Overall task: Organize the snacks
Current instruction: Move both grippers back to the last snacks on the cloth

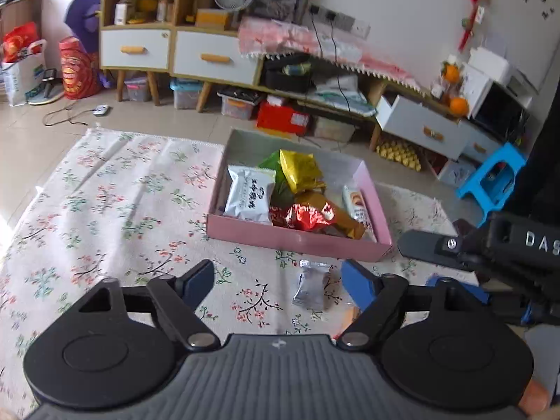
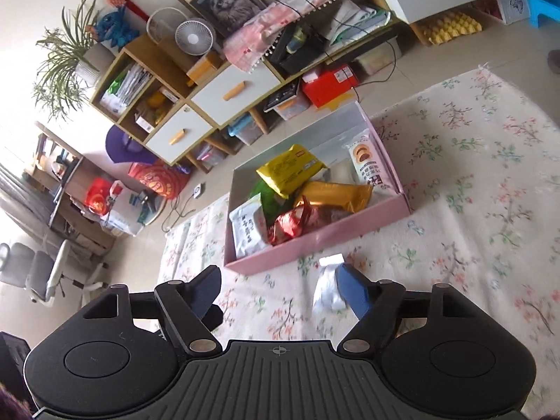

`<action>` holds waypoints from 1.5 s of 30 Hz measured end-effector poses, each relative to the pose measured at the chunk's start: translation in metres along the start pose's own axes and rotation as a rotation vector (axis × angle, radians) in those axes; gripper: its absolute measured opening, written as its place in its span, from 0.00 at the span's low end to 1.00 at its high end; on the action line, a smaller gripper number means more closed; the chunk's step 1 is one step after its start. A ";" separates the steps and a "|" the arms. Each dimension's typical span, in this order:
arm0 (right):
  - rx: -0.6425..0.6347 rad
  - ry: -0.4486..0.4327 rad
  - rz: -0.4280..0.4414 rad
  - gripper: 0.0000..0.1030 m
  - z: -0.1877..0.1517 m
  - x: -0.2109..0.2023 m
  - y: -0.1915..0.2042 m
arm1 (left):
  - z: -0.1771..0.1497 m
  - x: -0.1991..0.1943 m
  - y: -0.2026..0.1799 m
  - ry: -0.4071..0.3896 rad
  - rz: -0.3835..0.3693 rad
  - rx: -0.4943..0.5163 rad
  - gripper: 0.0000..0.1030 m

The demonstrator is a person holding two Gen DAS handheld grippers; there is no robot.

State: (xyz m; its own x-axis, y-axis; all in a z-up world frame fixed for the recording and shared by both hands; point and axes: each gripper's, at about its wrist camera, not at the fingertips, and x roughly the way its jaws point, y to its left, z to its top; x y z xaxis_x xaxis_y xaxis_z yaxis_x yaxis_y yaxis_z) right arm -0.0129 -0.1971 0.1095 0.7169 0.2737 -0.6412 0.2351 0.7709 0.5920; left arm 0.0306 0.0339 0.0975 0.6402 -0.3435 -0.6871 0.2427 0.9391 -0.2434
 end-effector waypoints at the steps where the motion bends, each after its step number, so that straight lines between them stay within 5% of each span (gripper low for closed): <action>1: 0.004 -0.009 -0.010 0.80 -0.002 -0.005 0.001 | -0.001 -0.006 -0.001 -0.005 0.009 -0.007 0.84; 12: 0.132 -0.084 -0.028 0.90 -0.024 -0.054 0.002 | -0.023 -0.048 -0.006 -0.038 0.026 -0.097 0.94; 16: 0.047 -0.180 -0.160 0.93 -0.044 -0.055 0.005 | -0.039 -0.045 -0.007 -0.052 0.076 -0.081 0.94; 19: 0.010 -0.162 -0.257 0.93 -0.057 -0.042 -0.004 | -0.045 -0.036 -0.006 -0.030 0.110 -0.046 0.94; 45: 0.075 -0.127 -0.233 0.93 -0.060 -0.034 -0.032 | -0.056 -0.034 0.012 0.067 0.059 -0.135 0.95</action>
State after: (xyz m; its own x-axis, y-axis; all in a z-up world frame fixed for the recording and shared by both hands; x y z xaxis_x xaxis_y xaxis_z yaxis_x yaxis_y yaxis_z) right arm -0.0837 -0.1966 0.0833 0.7133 0.0158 -0.7006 0.4479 0.7587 0.4730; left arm -0.0286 0.0575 0.0797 0.5990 -0.2902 -0.7463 0.1027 0.9522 -0.2878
